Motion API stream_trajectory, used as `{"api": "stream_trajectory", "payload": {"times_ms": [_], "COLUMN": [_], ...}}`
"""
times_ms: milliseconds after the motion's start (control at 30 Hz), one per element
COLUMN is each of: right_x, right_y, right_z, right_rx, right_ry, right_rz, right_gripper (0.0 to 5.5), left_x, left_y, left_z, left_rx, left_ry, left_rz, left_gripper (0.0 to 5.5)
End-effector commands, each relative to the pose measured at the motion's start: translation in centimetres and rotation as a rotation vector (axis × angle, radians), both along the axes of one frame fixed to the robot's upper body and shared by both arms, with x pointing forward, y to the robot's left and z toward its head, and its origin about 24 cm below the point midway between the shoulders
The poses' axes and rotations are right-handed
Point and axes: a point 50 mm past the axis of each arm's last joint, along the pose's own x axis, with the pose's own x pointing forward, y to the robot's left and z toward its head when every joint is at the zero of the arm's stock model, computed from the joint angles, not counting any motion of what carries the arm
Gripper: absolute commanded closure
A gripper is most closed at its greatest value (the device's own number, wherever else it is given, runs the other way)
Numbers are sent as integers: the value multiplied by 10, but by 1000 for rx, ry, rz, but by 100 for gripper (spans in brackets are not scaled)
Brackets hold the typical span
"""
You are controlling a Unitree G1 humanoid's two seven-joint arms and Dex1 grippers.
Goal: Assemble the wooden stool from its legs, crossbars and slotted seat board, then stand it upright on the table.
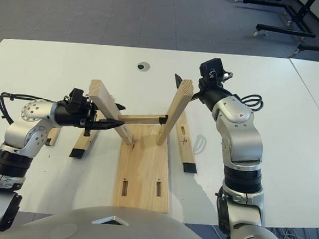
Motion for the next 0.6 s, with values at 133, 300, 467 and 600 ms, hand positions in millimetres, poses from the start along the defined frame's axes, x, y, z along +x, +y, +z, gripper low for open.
{"api": "stream_trajectory", "payload": {"times_ms": [133,300,467,600], "right_x": [5,4,0,-3], "right_y": [-30,-31,-28,-33], "right_z": [12,10,10,14], "right_rx": [23,23,18,21], "right_ry": [-94,-95,-91,-107], "right_rz": [-85,-77,-41,-36], "right_gripper": [14,14,14,14], "left_x": [-2,-1,0,-7], "left_y": [13,9,8,20], "left_z": [5,12,21,26], "left_rx": [67,53,15,-36], "left_ry": [-9,-123,-247,-304], "left_rz": [5,-16,-9,33], "left_gripper": [307,236,180,180]}}
